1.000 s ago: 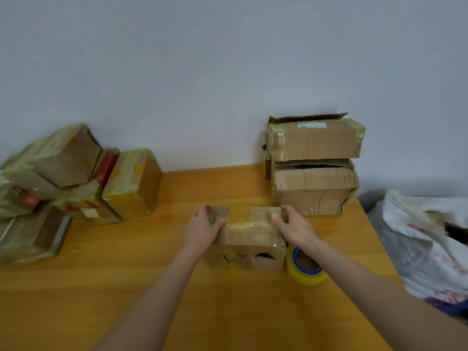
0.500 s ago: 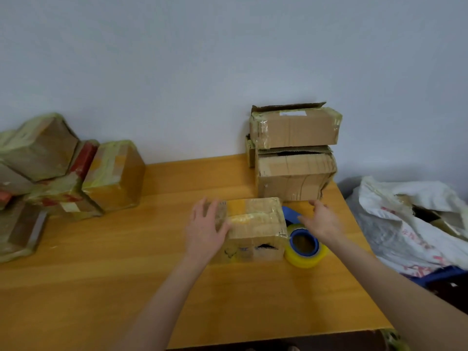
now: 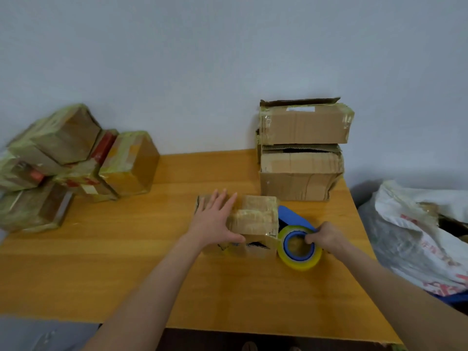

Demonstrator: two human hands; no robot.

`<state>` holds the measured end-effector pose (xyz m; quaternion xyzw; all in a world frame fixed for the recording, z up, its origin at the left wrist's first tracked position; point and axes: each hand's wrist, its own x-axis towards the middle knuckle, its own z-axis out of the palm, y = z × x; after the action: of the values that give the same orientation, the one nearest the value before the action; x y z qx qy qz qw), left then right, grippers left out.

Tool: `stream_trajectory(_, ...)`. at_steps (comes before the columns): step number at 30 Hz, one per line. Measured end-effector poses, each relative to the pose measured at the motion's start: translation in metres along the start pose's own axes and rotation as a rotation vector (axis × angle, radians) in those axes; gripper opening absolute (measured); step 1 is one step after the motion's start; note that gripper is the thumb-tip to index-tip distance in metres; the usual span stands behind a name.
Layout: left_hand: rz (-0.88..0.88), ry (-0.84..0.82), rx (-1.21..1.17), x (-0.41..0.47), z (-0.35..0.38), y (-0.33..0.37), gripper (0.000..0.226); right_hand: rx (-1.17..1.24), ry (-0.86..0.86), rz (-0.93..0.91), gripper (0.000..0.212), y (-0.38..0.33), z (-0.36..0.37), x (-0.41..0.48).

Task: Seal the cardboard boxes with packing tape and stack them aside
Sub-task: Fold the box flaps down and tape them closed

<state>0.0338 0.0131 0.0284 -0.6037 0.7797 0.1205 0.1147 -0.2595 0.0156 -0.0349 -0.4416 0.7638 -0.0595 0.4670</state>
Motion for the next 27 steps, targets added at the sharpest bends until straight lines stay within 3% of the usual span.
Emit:
stream_trajectory(5,0.013,-0.021,0.037,0.005,-0.004,0.005,0.115,0.281,-0.113,0.064,0.019,-0.003,-0.003,-0.012)
stream_trajectory(11,-0.003,0.051,0.056,-0.007,-0.009,0.008,0.115,0.349,0.039,-0.136,0.029,-0.027,-0.029,-0.041)
stream_trajectory(13,-0.057,0.053,0.027,-0.009,-0.007,0.004,0.115,0.380,0.098,-0.216,0.029,-0.035,-0.045,-0.050)
stream_trajectory(16,-0.177,0.054,-0.015,-0.013,-0.003,-0.008,0.114,0.367,0.076,-0.315,0.046,-0.046,-0.064,-0.058)
stream_trajectory(20,-0.403,0.059,-0.142,-0.019,-0.007,-0.019,0.112,0.433,0.003,-0.359,0.069,-0.062,-0.058,-0.064)
stream_trajectory(24,-0.431,0.059,-0.268,-0.017,-0.011,-0.026,0.091,0.574,-0.027,-0.371,0.060,-0.079,-0.036,-0.068)
stream_trajectory(27,-0.514,-0.010,-0.543,-0.020,-0.010,-0.027,0.072,0.588,-0.009,-0.389,0.061,-0.091,-0.031,-0.069)
